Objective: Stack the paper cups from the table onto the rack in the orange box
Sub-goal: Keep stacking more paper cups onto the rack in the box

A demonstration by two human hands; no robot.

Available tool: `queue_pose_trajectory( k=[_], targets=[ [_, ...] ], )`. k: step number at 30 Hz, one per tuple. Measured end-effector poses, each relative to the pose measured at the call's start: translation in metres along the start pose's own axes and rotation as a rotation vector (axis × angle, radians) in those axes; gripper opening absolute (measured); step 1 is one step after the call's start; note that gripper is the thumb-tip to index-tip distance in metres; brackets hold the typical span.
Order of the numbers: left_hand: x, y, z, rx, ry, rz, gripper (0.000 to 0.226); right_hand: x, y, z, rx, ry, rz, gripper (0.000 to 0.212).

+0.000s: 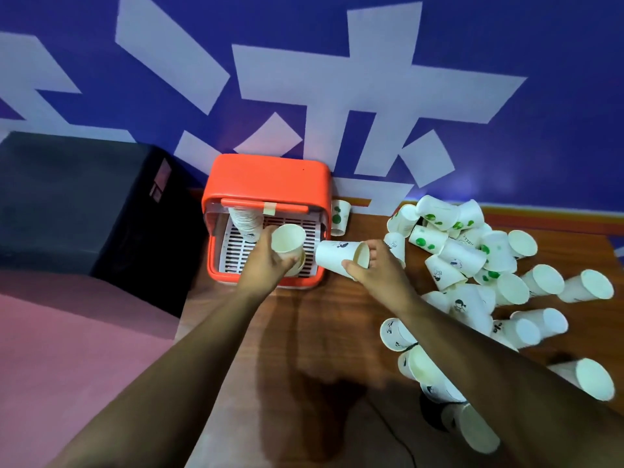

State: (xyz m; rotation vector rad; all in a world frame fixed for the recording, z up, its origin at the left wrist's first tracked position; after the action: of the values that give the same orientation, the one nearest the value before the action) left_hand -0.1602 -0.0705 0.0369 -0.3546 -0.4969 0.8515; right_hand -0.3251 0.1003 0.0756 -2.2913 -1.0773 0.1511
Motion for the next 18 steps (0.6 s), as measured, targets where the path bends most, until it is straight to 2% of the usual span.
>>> queue_pose_trajectory(
  k=[5, 9, 11, 15, 16, 18],
  targets=[
    [-0.017, 0.01, -0.031, -0.237, -0.085, -0.097, 0.092, -0.003, 0.007, -0.005, -0.008, -0.011, 0.026, 0.064],
    [-0.017, 0.003, -0.046, -0.095, -0.123, -0.263, 0.108, -0.008, 0.023, -0.017, -0.015, -0.079, 0.007, 0.072],
    [-0.017, -0.004, -0.05, 0.029, -0.173, -0.266, 0.1, -0.011, 0.034, -0.027, -0.006, -0.13, -0.027, 0.077],
    [-0.016, -0.013, -0.053, 0.271, -0.314, -0.263, 0.056, -0.015, 0.057, -0.04, 0.155, -0.243, -0.068, 0.082],
    [-0.018, -0.015, -0.057, 0.294, -0.328, -0.262, 0.059, -0.016, 0.064, -0.041, 0.202, -0.272, -0.08, 0.081],
    [-0.022, -0.016, -0.064, 0.3, -0.331, -0.272, 0.081, -0.018, 0.077, -0.043, 0.256, -0.336, -0.086, 0.081]
  ],
)
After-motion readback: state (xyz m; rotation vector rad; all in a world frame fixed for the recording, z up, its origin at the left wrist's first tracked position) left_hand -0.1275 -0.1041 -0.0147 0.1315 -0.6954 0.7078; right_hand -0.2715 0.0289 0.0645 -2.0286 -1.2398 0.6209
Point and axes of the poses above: each hand's wrist, its own x-axis away from the middle knuckle, its own y-axis out of the palm, z = x × y, the point moved 3 cm from there along -x, towards the middle knuckle, and after that the axes turned 10 degrees about -y, right-handed, at the moved point
